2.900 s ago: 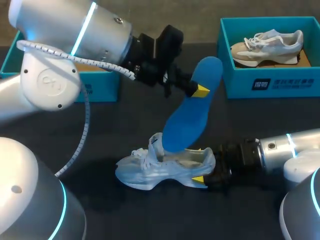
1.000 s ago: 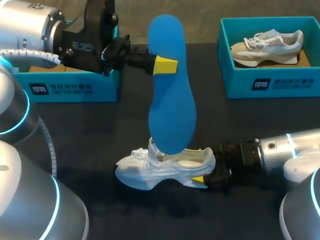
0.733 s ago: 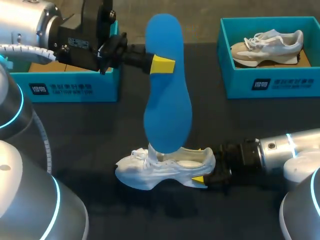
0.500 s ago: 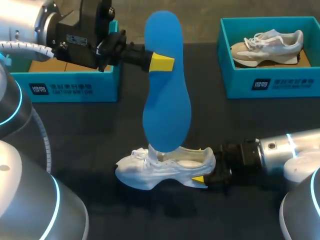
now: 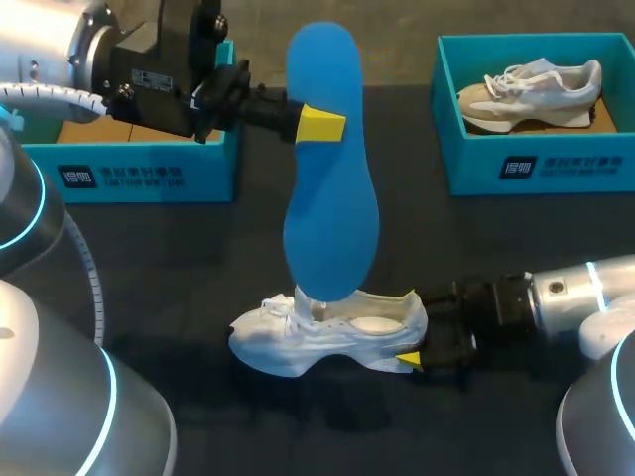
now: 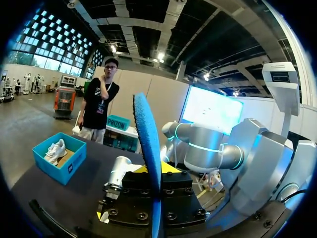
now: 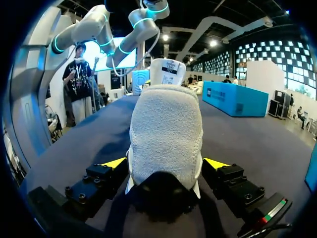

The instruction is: Take the shoe out of the shoebox, open the shoe tongue, remove and reinsert the insole, then place the shoe into the shoebox

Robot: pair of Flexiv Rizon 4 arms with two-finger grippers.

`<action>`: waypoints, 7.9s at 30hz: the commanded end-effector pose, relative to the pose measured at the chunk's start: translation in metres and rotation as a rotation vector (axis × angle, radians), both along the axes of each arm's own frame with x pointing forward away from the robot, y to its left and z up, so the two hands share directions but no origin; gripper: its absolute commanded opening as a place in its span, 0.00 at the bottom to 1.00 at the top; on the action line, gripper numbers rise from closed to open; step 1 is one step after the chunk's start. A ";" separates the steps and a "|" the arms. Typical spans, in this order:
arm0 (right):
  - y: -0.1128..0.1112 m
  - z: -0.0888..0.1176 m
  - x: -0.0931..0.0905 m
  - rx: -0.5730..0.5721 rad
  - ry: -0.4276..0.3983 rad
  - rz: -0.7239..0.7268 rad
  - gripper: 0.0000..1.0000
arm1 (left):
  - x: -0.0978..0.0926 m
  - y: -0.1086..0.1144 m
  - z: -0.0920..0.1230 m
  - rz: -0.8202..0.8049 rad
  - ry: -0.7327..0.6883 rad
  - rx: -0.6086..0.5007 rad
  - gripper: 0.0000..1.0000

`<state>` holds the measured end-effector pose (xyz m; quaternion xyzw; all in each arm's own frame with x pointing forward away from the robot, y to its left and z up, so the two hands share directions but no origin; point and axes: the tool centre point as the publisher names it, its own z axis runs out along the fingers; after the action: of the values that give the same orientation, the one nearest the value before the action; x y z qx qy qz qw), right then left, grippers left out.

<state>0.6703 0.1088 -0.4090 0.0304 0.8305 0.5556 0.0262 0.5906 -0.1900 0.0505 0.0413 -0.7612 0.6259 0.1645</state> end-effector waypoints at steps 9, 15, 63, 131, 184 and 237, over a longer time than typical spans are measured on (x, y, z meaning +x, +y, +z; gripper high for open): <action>-0.044 0.041 -0.010 -0.289 0.031 -0.020 1.00 | 0.001 -0.001 0.000 -0.001 0.000 0.003 0.00; -0.048 0.063 -0.012 -0.483 0.054 -0.042 1.00 | 0.001 -0.001 0.000 -0.001 0.000 0.003 0.00; 0.008 0.102 -0.011 -1.137 0.139 -0.046 1.00 | 0.001 -0.001 0.000 -0.001 0.000 0.003 0.00; 0.069 0.033 0.037 -1.039 0.071 -0.006 0.43 | 0.001 -0.001 0.000 -0.001 0.000 0.003 0.00; 0.029 0.080 0.018 -1.011 0.451 -0.405 0.00 | 0.001 -0.001 0.000 -0.001 0.000 0.003 0.00; 0.017 0.038 0.038 -0.606 0.918 -0.895 0.00 | 0.001 -0.001 0.000 -0.001 0.000 0.003 0.00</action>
<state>0.7048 0.1211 -0.3667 0.5920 0.7828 0.1693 -0.0897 0.5906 -0.1904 0.0508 0.0418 -0.7618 0.6253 0.1642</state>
